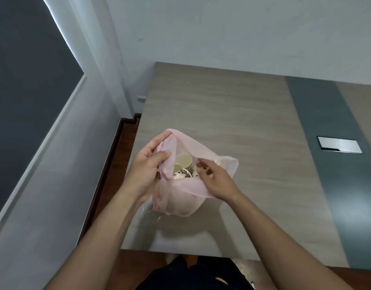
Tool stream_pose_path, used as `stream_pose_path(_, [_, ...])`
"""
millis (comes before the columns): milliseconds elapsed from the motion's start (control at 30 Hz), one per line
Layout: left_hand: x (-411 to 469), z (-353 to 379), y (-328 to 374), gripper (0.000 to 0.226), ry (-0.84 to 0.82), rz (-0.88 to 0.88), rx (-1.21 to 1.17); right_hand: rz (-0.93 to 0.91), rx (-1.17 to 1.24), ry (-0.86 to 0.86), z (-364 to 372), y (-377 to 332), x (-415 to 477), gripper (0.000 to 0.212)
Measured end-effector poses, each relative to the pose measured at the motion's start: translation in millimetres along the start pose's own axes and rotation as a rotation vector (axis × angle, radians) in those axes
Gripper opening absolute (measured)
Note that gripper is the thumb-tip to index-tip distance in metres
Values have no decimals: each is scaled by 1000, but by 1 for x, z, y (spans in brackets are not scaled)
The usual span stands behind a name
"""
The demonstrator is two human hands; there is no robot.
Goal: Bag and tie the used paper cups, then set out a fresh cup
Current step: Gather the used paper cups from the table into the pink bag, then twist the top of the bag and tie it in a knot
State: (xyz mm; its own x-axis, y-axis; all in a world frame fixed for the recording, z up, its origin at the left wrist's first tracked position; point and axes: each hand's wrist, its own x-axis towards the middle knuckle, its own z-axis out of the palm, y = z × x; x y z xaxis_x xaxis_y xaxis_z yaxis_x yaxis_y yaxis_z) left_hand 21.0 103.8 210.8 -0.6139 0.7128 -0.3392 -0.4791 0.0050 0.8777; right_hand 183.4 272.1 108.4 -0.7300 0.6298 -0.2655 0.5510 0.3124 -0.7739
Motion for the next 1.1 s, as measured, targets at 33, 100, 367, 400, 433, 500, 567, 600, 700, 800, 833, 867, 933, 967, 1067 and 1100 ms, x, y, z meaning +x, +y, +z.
stream_pose_path(33, [0,0,3,54,-4,6,11,-8,-21,40,-10,-1,2,47])
stream_pose_path(100, [-1,1,8,55,-24,23,43,-16,-74,95,-31,-4,5,55])
stream_pose_path(367, [-5,13,28,54,-192,14,126,34,-289,228,-51,-34,13,97])
stream_pose_path(400, [-6,15,30,53,-235,12,139,7,-296,270,-44,-39,16,102])
stream_pose_path(433, [-6,16,32,53,-274,10,141,-19,-299,309,-36,-44,19,103])
stream_pose_path(500, [-7,16,38,52,-323,28,131,-45,-316,357,-23,-51,24,98])
stream_pose_path(567, [-6,13,44,51,-312,70,96,-18,-407,324,-16,-52,29,78])
stream_pose_path(600, [-6,9,47,50,-287,90,64,16,-469,293,-15,-49,30,64])
stream_pose_path(700, [-1,-3,48,54,-193,132,-93,176,-583,192,-24,-32,32,43])
stream_pose_path(800, [9,-23,40,52,-59,164,-168,340,-650,56,-47,-13,33,39])
stream_pose_path(833, [14,-30,35,51,-9,162,-165,374,-673,15,-57,-6,34,36])
stream_pose_path(867, [20,-37,30,52,34,157,-138,402,-693,-5,-66,-1,35,34])
stream_pose_path(933, [30,-49,21,57,96,157,20,455,-733,-44,-88,3,38,27])
stream_pose_path(967, [35,-54,18,60,121,167,152,466,-765,-63,-100,3,40,21])
stream_pose_path(1067, [47,-63,23,66,162,188,550,504,-868,-85,-136,-8,46,13])
stream_pose_path(1100, [52,-64,29,66,169,189,640,494,-889,-64,-148,-11,48,13])
